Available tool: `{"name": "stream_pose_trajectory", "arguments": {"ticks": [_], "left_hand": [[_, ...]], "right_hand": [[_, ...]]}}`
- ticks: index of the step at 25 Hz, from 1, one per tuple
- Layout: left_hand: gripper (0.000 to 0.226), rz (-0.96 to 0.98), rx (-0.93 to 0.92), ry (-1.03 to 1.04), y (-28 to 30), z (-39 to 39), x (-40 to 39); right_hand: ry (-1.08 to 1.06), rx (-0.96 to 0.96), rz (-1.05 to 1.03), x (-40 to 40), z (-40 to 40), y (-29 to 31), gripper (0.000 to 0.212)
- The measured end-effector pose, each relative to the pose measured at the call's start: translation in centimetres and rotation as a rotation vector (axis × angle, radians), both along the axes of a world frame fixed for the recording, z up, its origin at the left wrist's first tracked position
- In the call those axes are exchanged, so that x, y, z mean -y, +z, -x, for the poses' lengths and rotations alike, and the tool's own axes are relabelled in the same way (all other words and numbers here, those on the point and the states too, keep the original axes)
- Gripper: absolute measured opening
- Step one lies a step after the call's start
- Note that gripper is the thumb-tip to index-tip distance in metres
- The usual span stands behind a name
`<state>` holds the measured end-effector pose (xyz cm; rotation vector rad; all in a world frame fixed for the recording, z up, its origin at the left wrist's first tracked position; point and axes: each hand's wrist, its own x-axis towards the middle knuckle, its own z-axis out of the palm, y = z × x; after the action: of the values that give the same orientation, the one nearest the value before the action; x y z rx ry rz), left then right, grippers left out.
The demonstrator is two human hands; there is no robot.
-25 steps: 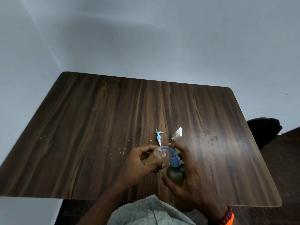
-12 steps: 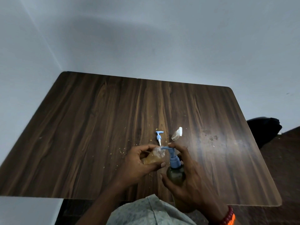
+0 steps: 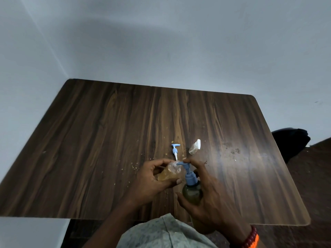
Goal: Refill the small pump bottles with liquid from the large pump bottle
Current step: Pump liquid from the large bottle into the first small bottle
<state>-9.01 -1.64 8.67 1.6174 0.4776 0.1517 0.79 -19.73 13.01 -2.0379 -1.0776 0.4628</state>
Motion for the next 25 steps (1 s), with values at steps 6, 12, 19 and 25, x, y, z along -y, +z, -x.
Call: {"name": "stream_pose_trajectory", "arguments": {"ticks": [6, 12, 19, 25], "left_hand": [[0.048, -0.033, -0.003, -0.008, -0.1, 0.1, 0.4], [0.051, -0.04, 0.027, 0.008, 0.2, 0.1, 0.1], [0.048, -0.037, 0.033, 0.008, 0.1, 0.3, 0.6], [0.048, -0.065, 0.044, 0.03, 0.3, 0.4, 0.5]], "right_hand": [[-0.006, 0.005, 0.021, -0.1, -0.1, -0.5, 0.069], [-0.008, -0.002, 0.001, 0.1, 0.2, 0.1, 0.08], [0.0, -0.007, 0.064, 0.0, 0.2, 0.6, 0.06], [0.001, -0.018, 0.106, 0.2, 0.4, 0.5, 0.067]]}}
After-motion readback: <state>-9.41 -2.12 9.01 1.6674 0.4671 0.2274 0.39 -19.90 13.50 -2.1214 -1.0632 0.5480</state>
